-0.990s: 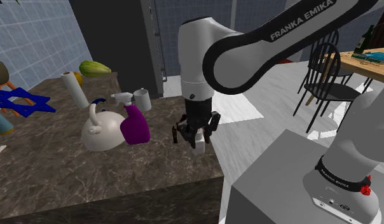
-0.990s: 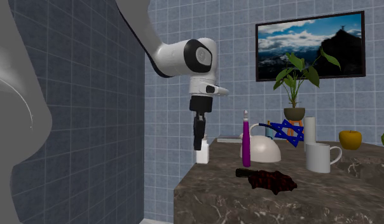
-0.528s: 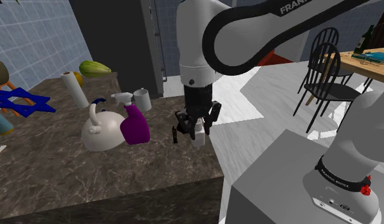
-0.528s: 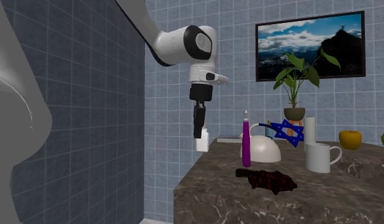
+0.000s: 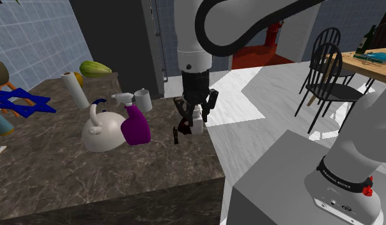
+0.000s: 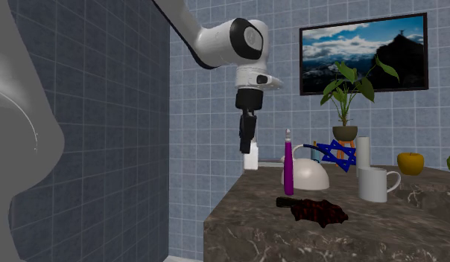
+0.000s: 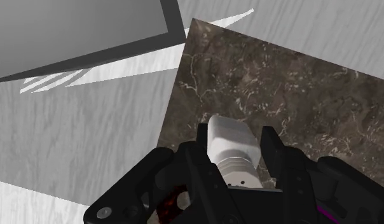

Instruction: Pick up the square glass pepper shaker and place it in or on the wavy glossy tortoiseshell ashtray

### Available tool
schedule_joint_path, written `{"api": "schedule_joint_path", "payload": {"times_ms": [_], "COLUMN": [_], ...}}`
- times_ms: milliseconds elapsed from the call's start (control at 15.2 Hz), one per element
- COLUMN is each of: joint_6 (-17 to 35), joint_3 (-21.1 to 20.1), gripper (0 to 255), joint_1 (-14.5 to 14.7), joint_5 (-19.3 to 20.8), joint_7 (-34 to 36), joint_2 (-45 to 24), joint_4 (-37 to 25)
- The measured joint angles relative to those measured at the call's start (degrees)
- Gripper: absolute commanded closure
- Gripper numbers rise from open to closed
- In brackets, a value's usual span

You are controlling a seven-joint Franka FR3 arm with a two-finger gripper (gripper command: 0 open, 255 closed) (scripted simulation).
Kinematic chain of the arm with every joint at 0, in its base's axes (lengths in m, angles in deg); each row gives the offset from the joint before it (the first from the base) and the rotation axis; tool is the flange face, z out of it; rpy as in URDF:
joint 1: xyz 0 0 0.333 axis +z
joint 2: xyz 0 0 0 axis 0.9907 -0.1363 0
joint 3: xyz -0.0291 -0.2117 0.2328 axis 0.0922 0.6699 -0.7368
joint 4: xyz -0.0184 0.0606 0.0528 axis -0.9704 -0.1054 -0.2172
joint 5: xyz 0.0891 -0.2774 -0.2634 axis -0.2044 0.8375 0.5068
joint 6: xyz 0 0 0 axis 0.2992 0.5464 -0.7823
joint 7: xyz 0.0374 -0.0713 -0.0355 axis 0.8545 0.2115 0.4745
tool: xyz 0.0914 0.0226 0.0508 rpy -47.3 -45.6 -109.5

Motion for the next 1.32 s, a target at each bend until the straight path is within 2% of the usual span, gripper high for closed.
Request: {"api": "schedule_joint_path", "payload": {"times_ms": [396, 858, 1320], "joint_6": [-1.6, -4.8, -0.4], "joint_3": [3.3, 6.4, 6.7], "gripper": [255, 255, 255], "joint_1": [-3.5, -6.7, -6.7], "joint_5": [3.8, 8.1, 9.0], "joint_7": [-4.7, -9.1, -9.4], "joint_2": [-6.5, -15.9, -18.3], "joint_4": [-6.9, -18.4, -16.2]}}
